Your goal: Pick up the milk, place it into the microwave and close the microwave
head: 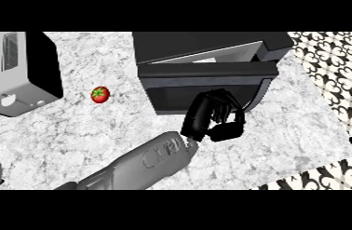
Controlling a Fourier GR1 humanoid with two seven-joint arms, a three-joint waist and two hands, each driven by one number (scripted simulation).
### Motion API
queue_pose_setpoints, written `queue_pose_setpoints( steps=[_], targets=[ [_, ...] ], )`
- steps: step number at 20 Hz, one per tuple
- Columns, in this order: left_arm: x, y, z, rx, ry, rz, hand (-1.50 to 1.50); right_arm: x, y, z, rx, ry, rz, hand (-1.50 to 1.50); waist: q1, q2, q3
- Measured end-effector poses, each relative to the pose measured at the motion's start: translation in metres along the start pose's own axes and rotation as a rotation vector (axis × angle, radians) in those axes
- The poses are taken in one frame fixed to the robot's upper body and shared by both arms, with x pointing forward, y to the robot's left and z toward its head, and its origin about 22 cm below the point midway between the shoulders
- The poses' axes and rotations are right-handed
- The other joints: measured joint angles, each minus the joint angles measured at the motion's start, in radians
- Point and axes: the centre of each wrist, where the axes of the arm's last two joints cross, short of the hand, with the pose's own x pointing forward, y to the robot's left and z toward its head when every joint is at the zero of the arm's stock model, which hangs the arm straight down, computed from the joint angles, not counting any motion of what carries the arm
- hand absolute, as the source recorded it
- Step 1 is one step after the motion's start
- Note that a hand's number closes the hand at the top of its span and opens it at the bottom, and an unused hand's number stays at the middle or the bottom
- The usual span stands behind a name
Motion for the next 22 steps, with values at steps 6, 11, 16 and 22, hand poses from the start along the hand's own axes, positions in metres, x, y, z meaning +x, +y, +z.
queue_pose_setpoints(
  steps=[6,11,16,22],
  targets=[
    [0.007,0.012,-0.023,0.058,0.021,0.043,1.50,0.006,-0.002,-0.004,0.006,-0.001,-0.001,-1.50,-0.014,0.010,0.000],
    [0.007,0.016,-0.028,0.077,0.027,0.083,1.50,0.012,-0.006,-0.007,0.007,-0.009,0.005,-1.50,-0.025,0.014,0.001],
    [0.007,0.017,-0.029,0.088,0.023,0.132,1.50,0.018,-0.009,-0.011,0.014,-0.021,0.006,-1.50,-0.032,0.015,0.001],
    [0.008,0.018,-0.029,0.108,0.027,0.196,1.50,0.022,-0.010,-0.014,0.026,-0.040,-0.004,-1.50,-0.038,0.019,0.002]
  ],
)
